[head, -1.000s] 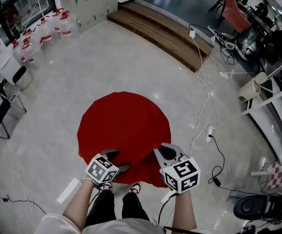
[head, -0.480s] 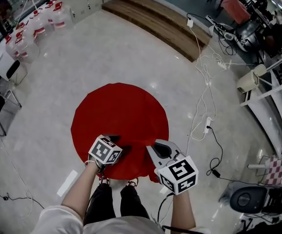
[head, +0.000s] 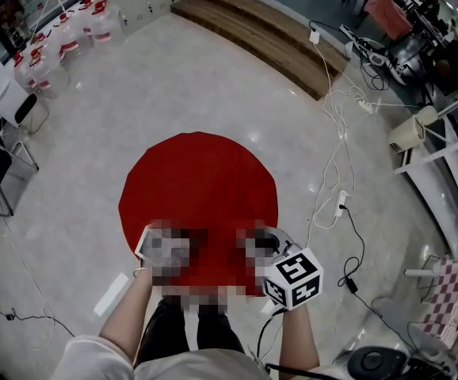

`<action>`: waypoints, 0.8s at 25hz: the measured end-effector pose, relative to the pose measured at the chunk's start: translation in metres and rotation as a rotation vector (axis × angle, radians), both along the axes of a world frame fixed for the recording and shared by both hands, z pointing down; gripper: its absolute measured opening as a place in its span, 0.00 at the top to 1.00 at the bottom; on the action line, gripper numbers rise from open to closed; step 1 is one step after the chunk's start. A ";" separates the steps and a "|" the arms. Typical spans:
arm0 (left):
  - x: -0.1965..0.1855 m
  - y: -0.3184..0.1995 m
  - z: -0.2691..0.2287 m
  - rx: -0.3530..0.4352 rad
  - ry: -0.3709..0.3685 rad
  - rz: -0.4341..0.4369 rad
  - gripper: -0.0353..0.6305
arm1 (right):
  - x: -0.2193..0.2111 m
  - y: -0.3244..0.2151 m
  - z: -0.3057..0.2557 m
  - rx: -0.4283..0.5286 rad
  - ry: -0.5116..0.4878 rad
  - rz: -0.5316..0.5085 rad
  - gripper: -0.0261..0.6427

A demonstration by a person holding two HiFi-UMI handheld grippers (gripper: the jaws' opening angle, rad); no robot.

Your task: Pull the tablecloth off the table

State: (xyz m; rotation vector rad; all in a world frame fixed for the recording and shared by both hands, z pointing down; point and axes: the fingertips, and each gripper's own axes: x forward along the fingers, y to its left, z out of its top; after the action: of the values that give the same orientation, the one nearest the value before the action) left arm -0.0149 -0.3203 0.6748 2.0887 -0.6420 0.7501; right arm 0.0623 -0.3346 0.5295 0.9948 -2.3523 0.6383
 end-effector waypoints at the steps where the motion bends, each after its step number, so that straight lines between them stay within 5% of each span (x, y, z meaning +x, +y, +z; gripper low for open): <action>1: -0.007 0.001 -0.003 -0.002 0.004 -0.044 0.92 | 0.002 0.000 0.003 -0.006 0.009 0.000 0.92; 6: -0.031 0.012 -0.033 0.022 0.055 -0.231 0.92 | 0.009 0.001 0.013 -0.035 0.011 -0.001 0.92; 12: -0.035 0.018 -0.063 0.191 -0.034 -0.196 0.92 | -0.009 0.009 0.029 -0.056 0.086 -0.105 0.92; 20: -0.061 0.018 -0.099 0.247 -0.005 -0.229 0.92 | -0.043 0.003 0.054 -0.040 0.219 -0.359 0.91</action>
State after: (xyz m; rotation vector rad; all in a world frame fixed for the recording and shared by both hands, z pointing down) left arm -0.0756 -0.3028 0.5760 2.1854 -1.0009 0.5686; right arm 0.0195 -0.3319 0.5840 0.5690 -2.2342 0.4120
